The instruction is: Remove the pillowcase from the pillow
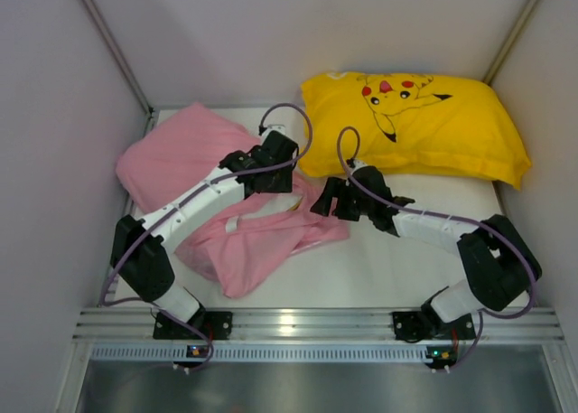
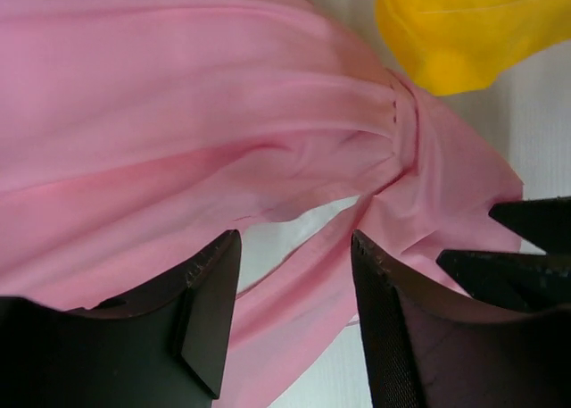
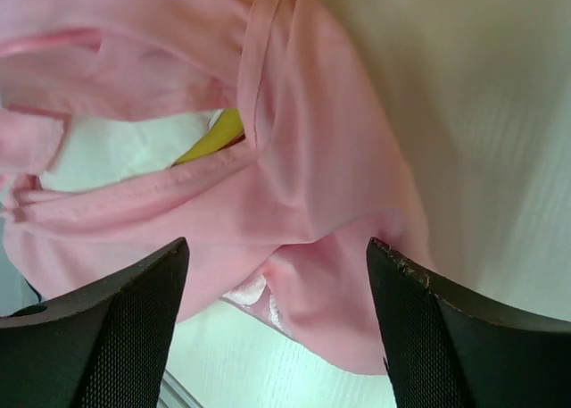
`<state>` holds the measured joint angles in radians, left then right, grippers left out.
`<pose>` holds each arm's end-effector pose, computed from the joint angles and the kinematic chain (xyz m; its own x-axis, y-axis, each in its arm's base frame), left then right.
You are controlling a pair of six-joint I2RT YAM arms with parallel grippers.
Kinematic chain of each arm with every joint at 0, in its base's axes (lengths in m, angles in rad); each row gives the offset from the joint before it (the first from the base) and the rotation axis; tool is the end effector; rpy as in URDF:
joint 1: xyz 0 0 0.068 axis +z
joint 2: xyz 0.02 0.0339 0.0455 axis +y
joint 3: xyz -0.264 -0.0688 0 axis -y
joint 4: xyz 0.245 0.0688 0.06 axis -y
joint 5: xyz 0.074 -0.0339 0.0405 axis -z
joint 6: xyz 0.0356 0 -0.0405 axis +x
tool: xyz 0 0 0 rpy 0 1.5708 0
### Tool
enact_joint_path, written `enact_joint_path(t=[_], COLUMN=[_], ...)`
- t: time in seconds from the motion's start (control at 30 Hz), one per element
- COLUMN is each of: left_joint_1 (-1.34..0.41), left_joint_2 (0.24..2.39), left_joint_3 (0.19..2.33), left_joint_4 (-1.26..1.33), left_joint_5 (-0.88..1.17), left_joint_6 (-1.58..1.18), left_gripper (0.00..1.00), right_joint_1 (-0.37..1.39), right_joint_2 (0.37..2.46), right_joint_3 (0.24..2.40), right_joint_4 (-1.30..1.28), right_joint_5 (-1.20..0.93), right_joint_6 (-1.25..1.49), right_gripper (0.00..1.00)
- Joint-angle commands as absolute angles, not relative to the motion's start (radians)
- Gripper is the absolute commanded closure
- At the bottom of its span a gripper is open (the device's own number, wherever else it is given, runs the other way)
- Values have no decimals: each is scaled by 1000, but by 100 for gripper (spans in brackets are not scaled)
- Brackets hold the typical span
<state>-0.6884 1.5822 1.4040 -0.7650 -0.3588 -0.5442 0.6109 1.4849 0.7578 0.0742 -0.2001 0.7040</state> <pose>0.2688 -0.2049 0.3062 -0.7603 -0.0022 -0.6495 0.0490 0.9969 -0.0608 0.2472 0.1818 0.1924 -0.8269 0.1954 -0.5273 -0.2050 0.7684 0.6062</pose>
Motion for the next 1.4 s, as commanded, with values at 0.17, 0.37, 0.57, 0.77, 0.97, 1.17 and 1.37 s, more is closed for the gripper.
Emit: enact_joint_path(t=[0.17, 0.37, 0.57, 0.77, 0.97, 1.17, 1.37], left_joint_1=[-824, -854, -865, -883, -907, -907, -890], left_joint_2=[1621, 1683, 1772, 1833, 1839, 1897, 1945], left_joint_3=[1450, 1453, 1451, 1447, 1436, 1454, 1450], left_joint_4=[-744, -744, -744, -738, -729, -716, -701], left_joint_5=[-528, -532, -561, -591, -658, -736, -819], left_joint_6=[-546, -545, -532, -519, -522, -480, -474], left_gripper=[56, 71, 83, 53, 33, 29, 23], right_joint_1=[434, 428, 430, 430, 429, 428, 422], right_joint_2=[1462, 1519, 1577, 1614, 1649, 1684, 1651], right_joint_3=[703, 673, 684, 686, 680, 670, 638], right_joint_4=[233, 319, 364, 397, 428, 485, 486], right_joint_5=[-368, -442, -465, -483, -492, -525, -515], right_joint_6=[798, 842, 848, 859, 865, 897, 893], right_gripper=[24, 24, 25, 24, 24, 25, 25])
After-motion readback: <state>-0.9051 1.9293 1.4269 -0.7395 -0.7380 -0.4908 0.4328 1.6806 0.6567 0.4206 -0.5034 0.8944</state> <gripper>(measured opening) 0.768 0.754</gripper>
